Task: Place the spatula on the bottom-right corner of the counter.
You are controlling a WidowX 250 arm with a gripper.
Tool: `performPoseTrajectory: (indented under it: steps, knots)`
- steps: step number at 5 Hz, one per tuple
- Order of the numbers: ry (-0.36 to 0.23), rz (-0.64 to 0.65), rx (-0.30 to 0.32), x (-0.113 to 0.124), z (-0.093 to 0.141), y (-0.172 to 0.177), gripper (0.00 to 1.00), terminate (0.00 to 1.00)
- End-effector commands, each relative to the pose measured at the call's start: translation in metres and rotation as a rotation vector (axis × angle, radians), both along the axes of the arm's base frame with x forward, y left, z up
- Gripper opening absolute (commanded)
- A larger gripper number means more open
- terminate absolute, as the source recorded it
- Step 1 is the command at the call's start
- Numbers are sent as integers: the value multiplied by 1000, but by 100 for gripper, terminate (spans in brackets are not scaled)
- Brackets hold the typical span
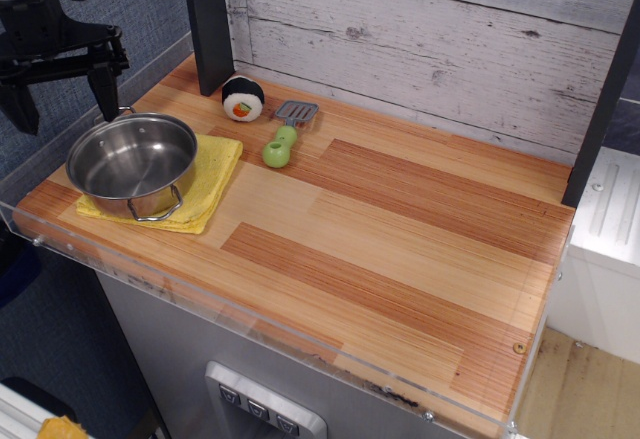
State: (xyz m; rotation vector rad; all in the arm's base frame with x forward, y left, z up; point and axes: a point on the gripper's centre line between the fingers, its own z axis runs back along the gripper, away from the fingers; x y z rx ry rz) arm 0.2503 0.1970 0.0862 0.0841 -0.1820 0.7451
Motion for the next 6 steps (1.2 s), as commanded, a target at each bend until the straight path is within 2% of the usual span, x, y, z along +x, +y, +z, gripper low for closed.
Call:
performPoseTrajectory:
  steps: [1,2,3,4,5,6]
  knots:
    - [0,0,0,0,0,0,100,0]
    - [-37,-57,17,22,16,-15,100,0]
    - [-26,-85,74,38,29,-30,100,0]
    - [-59,-156,74,53,36,-49,100,0]
    - [-71,-248,92,64,30,-74,100,0]
    - [-66,-292,72,75,10,-87,100,0]
